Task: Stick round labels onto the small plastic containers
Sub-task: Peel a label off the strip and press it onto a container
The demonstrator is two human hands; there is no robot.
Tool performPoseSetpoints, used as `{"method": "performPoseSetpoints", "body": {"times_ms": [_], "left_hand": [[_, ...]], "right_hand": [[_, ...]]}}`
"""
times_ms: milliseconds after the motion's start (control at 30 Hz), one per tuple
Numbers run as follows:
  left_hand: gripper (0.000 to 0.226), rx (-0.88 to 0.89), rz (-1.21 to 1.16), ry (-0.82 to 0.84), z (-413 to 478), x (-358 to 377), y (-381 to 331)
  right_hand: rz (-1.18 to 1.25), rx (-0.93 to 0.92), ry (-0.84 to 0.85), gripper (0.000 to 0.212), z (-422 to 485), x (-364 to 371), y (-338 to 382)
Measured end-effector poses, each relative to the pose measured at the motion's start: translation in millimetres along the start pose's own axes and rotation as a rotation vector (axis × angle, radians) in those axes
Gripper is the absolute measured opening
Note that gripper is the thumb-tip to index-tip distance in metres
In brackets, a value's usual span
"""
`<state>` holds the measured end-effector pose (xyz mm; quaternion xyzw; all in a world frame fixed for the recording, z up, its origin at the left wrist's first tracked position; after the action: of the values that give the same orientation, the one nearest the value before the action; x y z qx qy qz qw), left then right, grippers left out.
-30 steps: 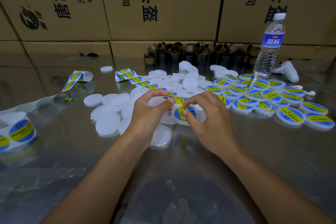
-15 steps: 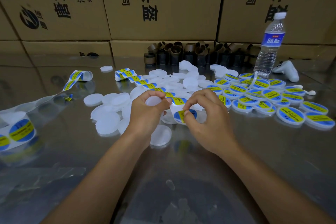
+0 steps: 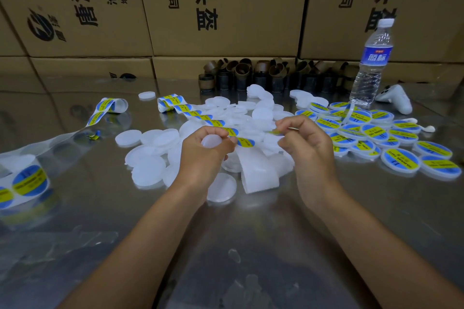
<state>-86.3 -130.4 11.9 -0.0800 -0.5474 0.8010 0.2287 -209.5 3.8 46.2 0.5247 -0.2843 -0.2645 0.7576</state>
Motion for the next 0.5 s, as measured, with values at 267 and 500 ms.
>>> {"method": "performPoseSetpoints", "body": {"times_ms": [267, 500], "left_hand": [[0.02, 0.01, -0.033, -0.021, -0.4, -0.9, -4.2], [0.016, 0.089, -0.104, -0.15, 4.1, -13.6, -18.6]], "right_hand": [[-0.016, 0.071, 0.124, 0.035, -0.3, 11.1, -9.5], [0.133, 0.22, 0.118, 0.023, 1.1, 10.7, -18.0]]}}
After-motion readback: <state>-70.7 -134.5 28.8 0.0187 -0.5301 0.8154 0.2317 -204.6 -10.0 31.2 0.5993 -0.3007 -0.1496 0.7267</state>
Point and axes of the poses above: each hand's wrist, its own z-axis towards the middle knuckle, its own x-axis out of the palm, y = z × x, the point moved 8 cm from there along z, towards the middle knuckle, and after that the axes turned 12 degrees about x, right-handed, at the moved point
